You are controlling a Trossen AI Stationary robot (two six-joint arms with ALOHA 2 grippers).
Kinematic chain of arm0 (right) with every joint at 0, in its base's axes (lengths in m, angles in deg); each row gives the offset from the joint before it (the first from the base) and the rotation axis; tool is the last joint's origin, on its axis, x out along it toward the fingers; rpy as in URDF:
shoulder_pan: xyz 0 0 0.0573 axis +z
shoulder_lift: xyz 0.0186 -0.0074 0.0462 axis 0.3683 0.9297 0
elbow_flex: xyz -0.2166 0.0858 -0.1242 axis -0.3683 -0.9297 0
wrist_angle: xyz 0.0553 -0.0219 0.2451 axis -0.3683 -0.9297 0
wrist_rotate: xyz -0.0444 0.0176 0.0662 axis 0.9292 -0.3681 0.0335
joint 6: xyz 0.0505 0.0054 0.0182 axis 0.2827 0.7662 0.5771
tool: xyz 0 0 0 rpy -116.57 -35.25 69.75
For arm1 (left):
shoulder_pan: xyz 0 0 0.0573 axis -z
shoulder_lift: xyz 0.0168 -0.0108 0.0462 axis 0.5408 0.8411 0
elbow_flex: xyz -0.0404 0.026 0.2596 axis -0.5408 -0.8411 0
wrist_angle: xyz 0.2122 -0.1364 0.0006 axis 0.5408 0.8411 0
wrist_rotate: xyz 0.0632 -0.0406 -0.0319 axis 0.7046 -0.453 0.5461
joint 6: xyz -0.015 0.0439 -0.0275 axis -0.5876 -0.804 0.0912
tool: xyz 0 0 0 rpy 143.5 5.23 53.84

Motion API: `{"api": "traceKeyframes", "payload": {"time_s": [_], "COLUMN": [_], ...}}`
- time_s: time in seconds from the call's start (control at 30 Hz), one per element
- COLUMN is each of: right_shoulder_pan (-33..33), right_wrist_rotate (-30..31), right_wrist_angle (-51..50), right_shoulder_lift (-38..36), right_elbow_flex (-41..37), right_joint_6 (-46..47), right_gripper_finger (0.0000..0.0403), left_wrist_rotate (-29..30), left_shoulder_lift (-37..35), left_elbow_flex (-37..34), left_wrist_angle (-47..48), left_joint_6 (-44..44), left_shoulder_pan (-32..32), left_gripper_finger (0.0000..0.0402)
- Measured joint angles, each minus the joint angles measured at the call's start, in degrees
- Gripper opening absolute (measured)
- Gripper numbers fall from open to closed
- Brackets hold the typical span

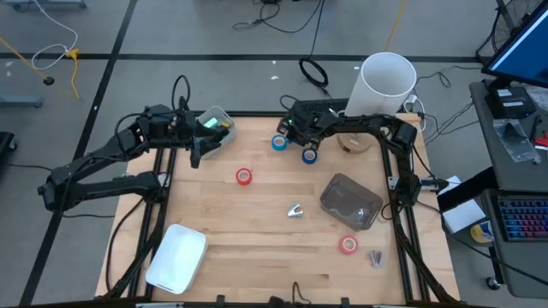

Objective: Pick and place Stapler, Stapler remover, tape
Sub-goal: Put the small blue stapler into the gray bin

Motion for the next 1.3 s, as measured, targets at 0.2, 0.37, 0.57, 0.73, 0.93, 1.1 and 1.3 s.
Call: {"api": "traceKeyframes", "payload": {"time_s": [0.2,0.37,0.57,0.73,0.93,1.1,1.3], "right_shoulder_pan": [2.14,3.68,6.78,9.54,12.24,13.51,14.04], "right_wrist_rotate": [-2.60,-3.60,-9.95,-15.89,-21.15,-23.57,-23.72], "right_wrist_angle": [8.09,13.41,27.93,43.02,50.13,50.00,50.12], "right_shoulder_lift": [-1.58,-4.70,-8.88,-10.42,-10.49,-10.49,-10.51], "right_elbow_flex": [-0.01,0.06,0.02,0.10,0.11,0.09,0.10], "right_joint_6": [-1.99,-5.67,-12.28,-17.02,-20.10,-21.33,-22.05], "right_gripper_finger": [0.0058,0.0062,0.0060,0.0060,0.0060,0.0060,0.0060], "left_wrist_rotate": [-0.01,-0.01,0.00,0.01,-0.08,-0.30,-0.47], "left_shoulder_lift": [0.00,0.00,0.81,4.51,10.44,13.00,14.18], "left_elbow_flex": [0.00,0.00,0.02,0.02,0.02,0.02,0.02], "left_wrist_angle": [-0.61,-0.85,-2.54,-6.26,-13.15,-17.70,-18.62], "left_joint_6": [1.12,3.89,8.15,13.30,19.49,23.75,27.16], "left_shoulder_pan": [-0.01,0.03,0.35,1.86,4.46,6.21,7.44], "left_gripper_finger": [0.0216,0.0216,0.0216,0.0216,0.0216,0.0216,0.0216]}}
